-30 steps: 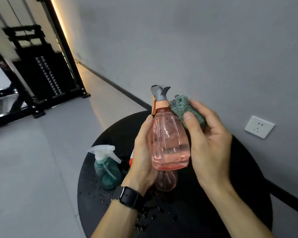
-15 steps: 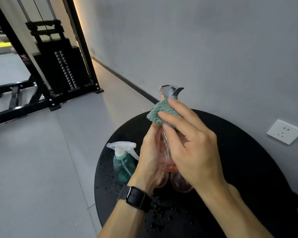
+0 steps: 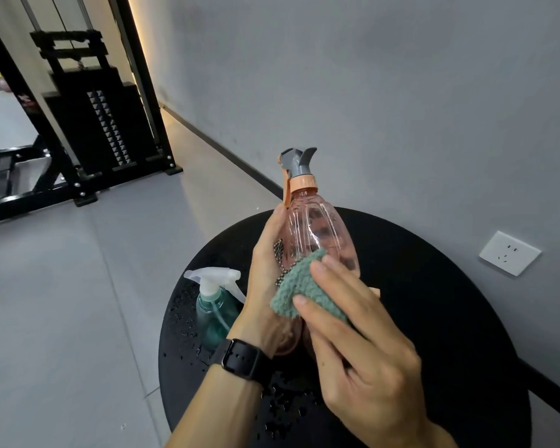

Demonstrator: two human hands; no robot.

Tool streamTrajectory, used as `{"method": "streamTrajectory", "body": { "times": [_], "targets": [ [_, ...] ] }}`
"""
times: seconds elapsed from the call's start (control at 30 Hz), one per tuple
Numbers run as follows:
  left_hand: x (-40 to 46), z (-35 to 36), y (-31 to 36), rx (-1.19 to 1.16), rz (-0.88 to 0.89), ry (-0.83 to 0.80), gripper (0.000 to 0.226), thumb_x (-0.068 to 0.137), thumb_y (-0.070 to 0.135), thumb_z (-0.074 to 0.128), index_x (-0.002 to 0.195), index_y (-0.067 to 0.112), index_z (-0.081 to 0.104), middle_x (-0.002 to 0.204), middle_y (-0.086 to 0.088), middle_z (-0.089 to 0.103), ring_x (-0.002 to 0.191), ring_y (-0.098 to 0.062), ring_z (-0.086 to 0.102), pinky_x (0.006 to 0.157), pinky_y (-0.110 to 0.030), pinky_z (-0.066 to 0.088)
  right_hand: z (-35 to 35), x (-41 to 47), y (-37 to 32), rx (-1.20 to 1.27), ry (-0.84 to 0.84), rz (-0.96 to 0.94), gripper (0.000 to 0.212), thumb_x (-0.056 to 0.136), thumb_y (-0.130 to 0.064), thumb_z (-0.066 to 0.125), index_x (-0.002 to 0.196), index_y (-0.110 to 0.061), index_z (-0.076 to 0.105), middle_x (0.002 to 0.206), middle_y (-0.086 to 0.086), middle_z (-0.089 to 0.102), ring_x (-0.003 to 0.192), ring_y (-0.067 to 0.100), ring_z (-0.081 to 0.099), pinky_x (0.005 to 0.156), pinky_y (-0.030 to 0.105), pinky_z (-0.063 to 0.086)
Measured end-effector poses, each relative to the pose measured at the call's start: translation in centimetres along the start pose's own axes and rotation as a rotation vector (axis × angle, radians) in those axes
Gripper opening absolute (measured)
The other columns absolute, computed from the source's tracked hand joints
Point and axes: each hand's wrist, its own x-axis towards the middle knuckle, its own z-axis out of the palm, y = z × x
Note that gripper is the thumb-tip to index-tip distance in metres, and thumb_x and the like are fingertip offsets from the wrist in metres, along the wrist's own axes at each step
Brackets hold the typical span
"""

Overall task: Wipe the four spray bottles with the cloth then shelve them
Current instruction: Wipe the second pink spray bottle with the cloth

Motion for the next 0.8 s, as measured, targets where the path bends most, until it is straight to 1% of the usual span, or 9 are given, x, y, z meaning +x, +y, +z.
{"method": "streamTrajectory", "body": {
  "times": [0.07,0.13,0.2,0.23,0.33,0.4,0.5,0.63,0.8],
  "targets": [
    [0.2,0.1,-0.4,-0.004,-0.015,-0.021,0.045,0.09,0.052,0.056,0.092,0.008,0.068,0.075,-0.007,0.067,0.063,-0.017,0.064,0.063,-0.026,0.056,-0.3,-0.2,0.4,-0.005,-0.006,0.001,0.024,0.082,0.004,0.07,0.105,0.0,0.072,0.129,0.016,0.059,0.128,0.026,0.053,0.097,0.037,0.052],
    [0.0,0.1,-1.0,0.008,-0.056,-0.063,0.051,0.092,0.053,0.052,0.081,0.007,0.073,0.071,-0.006,0.067,0.059,-0.016,0.065,0.061,-0.023,0.056,-0.4,0.0,0.8,0.0,-0.009,0.006,0.024,0.086,0.001,0.066,0.11,-0.002,0.07,0.131,0.015,0.058,0.129,0.026,0.052,0.097,0.038,0.052],
    [0.2,-0.5,-1.7,0.095,-0.068,0.001,0.055,0.1,0.046,0.043,0.072,0.008,0.071,0.068,-0.004,0.065,0.051,-0.012,0.065,0.05,-0.019,0.055,-0.5,0.6,1.0,-0.002,-0.006,0.023,0.025,0.088,-0.001,0.064,0.113,-0.003,0.068,0.133,0.014,0.057,0.131,0.024,0.051,0.098,0.037,0.052],
    [0.3,-0.5,-1.9,0.134,-0.061,0.019,0.054,0.104,0.041,0.039,0.075,0.007,0.071,0.072,-0.005,0.066,0.052,-0.012,0.067,0.049,-0.019,0.054,-0.5,1.0,1.1,0.004,0.0,0.04,0.025,0.089,-0.002,0.063,0.113,-0.002,0.068,0.134,0.014,0.056,0.131,0.024,0.051,0.099,0.036,0.052],
    [0.4,-0.2,-2.5,0.097,0.013,-0.038,0.051,0.105,0.033,0.035,0.094,0.005,0.076,0.086,-0.011,0.072,0.071,-0.02,0.072,0.055,-0.024,0.057,-0.6,2.4,1.7,0.048,0.026,0.103,0.024,0.091,-0.004,0.061,0.113,-0.001,0.068,0.134,0.014,0.057,0.131,0.022,0.05,0.099,0.038,0.051],
    [0.6,-0.3,-3.1,0.177,0.093,0.01,0.045,0.103,0.032,0.04,0.088,0.015,0.079,0.084,-0.006,0.074,0.072,-0.017,0.072,0.055,-0.024,0.057,-0.8,3.4,2.1,0.069,0.042,0.156,0.023,0.09,-0.003,0.063,0.113,-0.001,0.069,0.133,0.012,0.058,0.129,0.021,0.053,0.098,0.037,0.052],
    [0.5,0.1,-3.5,0.253,0.14,-0.065,0.045,0.101,0.037,0.043,0.08,0.02,0.08,0.076,-0.002,0.074,0.066,-0.016,0.072,0.049,-0.026,0.055,-1.6,4.5,2.7,0.129,0.05,0.27,0.025,0.089,-0.004,0.066,0.114,-0.005,0.07,0.134,0.007,0.059,0.125,0.016,0.056,0.098,0.033,0.052],
    [0.2,0.2,-3.4,0.205,0.083,-0.105,0.044,0.097,0.043,0.046,0.088,0.013,0.077,0.078,-0.006,0.073,0.065,-0.02,0.072,0.049,-0.028,0.055,-2.2,4.8,2.9,0.203,0.04,0.356,0.028,0.089,-0.005,0.067,0.117,-0.008,0.069,0.136,0.002,0.058,0.123,0.009,0.057,0.096,0.028,0.052],
    [-0.2,-0.2,-3.0,0.085,0.05,-0.157,0.05,0.096,0.051,0.046,0.108,0.008,0.069,0.096,-0.009,0.067,0.079,-0.023,0.067,0.062,-0.032,0.059,-2.8,3.8,2.0,0.31,0.049,0.438,0.029,0.088,-0.002,0.067,0.116,-0.006,0.068,0.135,0.001,0.058,0.117,-0.005,0.057,0.091,0.012,0.05]
  ]
}}
